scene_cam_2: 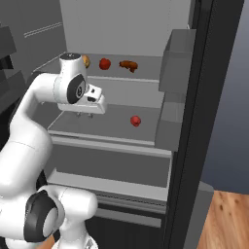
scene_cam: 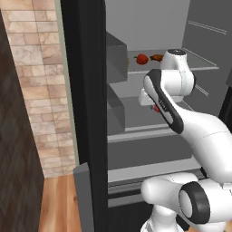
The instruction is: Place one bell pepper and one chicken drumstick in each tupperware on the nearby counter, to pack two identical lunches.
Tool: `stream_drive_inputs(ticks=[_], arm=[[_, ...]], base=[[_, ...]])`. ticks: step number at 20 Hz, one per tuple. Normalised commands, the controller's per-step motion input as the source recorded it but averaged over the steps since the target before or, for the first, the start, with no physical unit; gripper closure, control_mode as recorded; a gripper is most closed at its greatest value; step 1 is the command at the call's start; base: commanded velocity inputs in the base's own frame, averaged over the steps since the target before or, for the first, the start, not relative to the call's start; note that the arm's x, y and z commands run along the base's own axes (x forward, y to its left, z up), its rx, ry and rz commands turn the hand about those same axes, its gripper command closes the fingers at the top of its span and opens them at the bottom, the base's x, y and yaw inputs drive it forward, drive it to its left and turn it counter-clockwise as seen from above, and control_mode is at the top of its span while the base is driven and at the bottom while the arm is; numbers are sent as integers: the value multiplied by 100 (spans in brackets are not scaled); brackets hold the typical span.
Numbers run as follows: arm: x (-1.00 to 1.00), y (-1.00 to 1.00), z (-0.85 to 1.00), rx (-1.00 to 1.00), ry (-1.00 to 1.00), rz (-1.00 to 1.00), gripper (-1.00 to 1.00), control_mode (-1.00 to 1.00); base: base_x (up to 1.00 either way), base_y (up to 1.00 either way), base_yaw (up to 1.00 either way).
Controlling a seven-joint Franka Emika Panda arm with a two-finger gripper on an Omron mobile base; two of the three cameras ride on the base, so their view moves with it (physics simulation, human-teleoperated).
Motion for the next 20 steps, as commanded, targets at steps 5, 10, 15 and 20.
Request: stream_drive_inputs(ticks=[5,10,15,20], arm=[[-9,0,2,0,-7,1,-100,-100],[-23,0,25,0,-28,0,-100,-100],[-57,-3,20,0,-31,0,-100,-100],[-23,0,47,0,-31,0,-100,-100]], base=[[0,0,0],[0,0,0],[0,0,0],[0,0,0]])
